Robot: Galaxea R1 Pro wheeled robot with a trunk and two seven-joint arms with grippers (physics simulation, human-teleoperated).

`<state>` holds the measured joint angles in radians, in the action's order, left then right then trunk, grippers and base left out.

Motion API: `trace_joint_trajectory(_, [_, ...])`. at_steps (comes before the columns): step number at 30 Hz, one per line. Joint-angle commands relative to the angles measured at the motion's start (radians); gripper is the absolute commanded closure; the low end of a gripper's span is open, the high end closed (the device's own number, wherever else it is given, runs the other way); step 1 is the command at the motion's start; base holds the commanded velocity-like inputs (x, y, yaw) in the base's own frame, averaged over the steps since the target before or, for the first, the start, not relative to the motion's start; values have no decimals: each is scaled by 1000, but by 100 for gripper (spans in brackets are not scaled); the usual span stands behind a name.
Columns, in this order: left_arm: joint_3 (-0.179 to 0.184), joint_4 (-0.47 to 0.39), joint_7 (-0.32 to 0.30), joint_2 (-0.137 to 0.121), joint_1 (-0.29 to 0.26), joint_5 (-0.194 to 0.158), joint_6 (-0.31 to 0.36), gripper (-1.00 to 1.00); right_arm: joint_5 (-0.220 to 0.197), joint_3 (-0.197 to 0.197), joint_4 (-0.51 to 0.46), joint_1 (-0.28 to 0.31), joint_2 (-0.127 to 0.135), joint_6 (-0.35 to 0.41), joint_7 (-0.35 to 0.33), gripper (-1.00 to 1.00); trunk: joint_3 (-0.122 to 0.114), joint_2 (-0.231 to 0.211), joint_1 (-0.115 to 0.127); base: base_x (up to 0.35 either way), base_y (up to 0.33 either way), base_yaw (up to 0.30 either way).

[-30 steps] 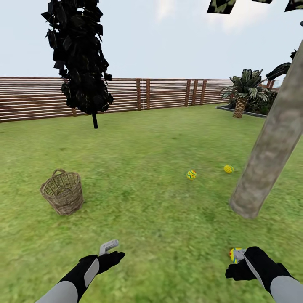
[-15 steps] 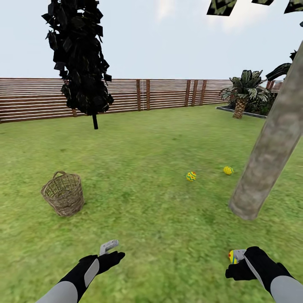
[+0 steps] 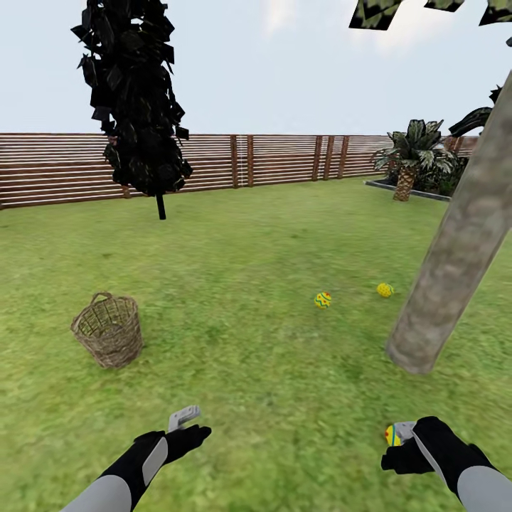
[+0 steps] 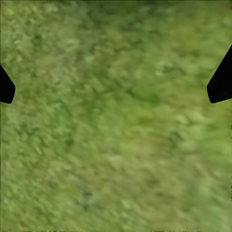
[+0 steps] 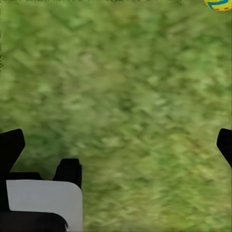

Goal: Take the three Easter eggs out of the wicker basket on the lawn in the garden, then place them on the lawn next to a single tree (choose any tree) so that all three eggs are next to the same tree and none are left in the basket.

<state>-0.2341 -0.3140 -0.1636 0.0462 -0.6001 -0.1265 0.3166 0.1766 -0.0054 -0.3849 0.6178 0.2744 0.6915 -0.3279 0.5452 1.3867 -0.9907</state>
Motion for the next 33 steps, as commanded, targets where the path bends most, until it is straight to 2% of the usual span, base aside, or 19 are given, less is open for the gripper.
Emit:
trace_joint_trajectory(1, [-4,-2,0,1,0,-10,9,-100,11,-1,-2,0,0,3,-8,-100,-2,-7,4,0,0,0])
trace_joint_trajectory(29, [-4,0,6,3,0,-12,9,-100,11,-1,-2,0,3,3,-8,-100,-90,-203,111,0,0,0])
trace_joint_trajectory(33, [-4,0,6,12,-1,-11,9,-100,11,-1,-2,0,3,3,-9,-100,-102,-231,127,0,0,0])
